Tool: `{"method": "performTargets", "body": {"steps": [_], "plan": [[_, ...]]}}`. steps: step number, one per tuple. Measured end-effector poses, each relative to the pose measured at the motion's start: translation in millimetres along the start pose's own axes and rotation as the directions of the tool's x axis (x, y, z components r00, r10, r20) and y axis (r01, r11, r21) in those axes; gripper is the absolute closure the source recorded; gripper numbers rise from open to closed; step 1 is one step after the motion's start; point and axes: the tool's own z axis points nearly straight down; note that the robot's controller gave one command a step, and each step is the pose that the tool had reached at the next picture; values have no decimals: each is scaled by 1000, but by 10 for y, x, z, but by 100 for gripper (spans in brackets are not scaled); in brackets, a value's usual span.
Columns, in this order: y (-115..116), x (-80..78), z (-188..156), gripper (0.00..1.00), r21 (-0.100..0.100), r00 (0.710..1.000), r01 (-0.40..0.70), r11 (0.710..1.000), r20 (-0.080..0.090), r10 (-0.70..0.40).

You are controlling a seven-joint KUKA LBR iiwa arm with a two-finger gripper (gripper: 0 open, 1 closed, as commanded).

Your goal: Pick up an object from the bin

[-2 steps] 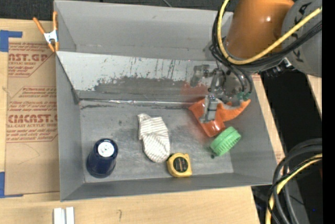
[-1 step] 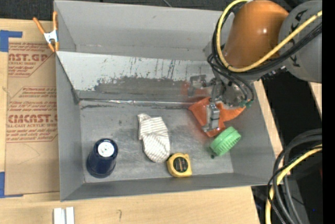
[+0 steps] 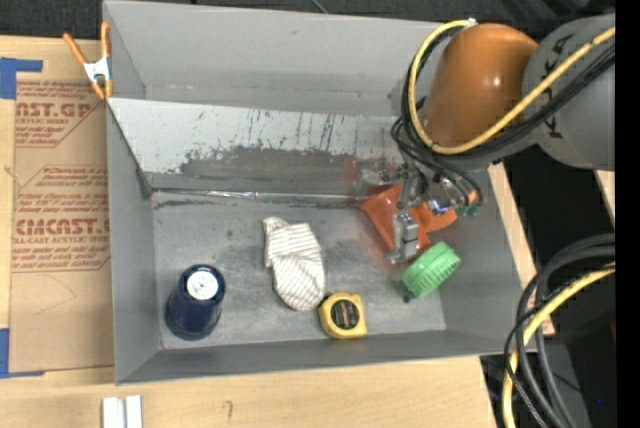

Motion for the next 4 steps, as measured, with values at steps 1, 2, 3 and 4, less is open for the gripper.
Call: {"method": "performTargets", "body": {"steps": [1,2,3,4], "plan": [[340,-21,252,0,-2,984,180,984,-4,-180],[705,-211,470,0,-2,994,-112,994,-3,112],[822,-118,590,0,-2,992,-127,992,-4,127],[1143,-274,1006,100,-4,991,134,991,-2,-134]]}}
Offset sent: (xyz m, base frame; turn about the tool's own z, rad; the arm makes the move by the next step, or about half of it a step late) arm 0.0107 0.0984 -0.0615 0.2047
